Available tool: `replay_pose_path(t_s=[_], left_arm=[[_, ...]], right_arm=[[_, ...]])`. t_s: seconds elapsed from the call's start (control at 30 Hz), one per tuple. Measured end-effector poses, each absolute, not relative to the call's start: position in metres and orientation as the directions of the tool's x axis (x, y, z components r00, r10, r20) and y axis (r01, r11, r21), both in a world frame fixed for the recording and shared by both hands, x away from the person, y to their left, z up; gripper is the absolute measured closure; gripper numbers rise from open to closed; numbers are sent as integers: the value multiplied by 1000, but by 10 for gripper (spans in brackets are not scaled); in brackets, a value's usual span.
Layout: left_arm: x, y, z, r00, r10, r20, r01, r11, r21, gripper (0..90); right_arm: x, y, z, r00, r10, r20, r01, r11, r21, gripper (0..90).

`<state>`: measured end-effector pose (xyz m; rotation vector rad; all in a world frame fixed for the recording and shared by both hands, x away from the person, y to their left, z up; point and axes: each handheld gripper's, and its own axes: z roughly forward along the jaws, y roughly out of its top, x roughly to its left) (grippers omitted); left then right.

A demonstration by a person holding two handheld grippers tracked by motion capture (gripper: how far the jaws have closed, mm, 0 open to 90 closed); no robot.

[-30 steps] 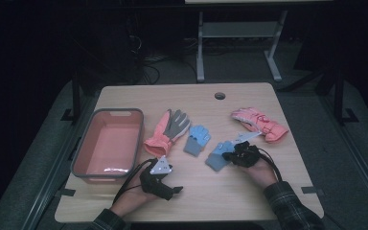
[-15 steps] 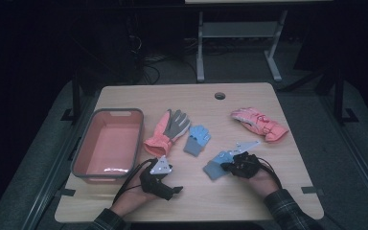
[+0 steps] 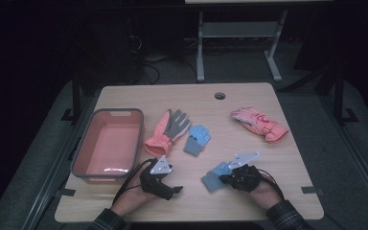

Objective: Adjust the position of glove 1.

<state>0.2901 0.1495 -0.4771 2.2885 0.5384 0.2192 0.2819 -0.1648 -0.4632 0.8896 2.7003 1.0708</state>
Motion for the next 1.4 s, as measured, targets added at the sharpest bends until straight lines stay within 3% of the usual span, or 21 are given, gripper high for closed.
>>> replay_pose_path(t_s=[0.23,0.33,0.73,0.97,1.03,1.17,1.4], left_arm=[[290,150,-477,895,447,-4,313,-620,719,125],[290,150,-477,893,449,-5,315,-618,720,125],[290,150,-477,891,453,-5,317,-615,722,125],[290,150,-477,890,456,-4,319,-615,721,129],[289,150,-477,883,470,-11,329,-603,727,141],[291,151,-476,880,476,0,324,-599,732,206],[290,148,-469,869,495,8,340,-608,717,467]], right_arm=[[282,-169,-458,-819,561,121,479,552,682,900],[284,-181,-453,-798,591,118,487,516,705,858],[281,-245,-461,-662,745,84,546,404,734,405],[286,-262,-472,-606,793,57,572,385,724,268],[290,-265,-476,-587,808,48,580,379,721,194],[293,-265,-480,-571,820,39,590,377,714,143],[293,-267,-482,-566,824,27,580,375,723,129]])
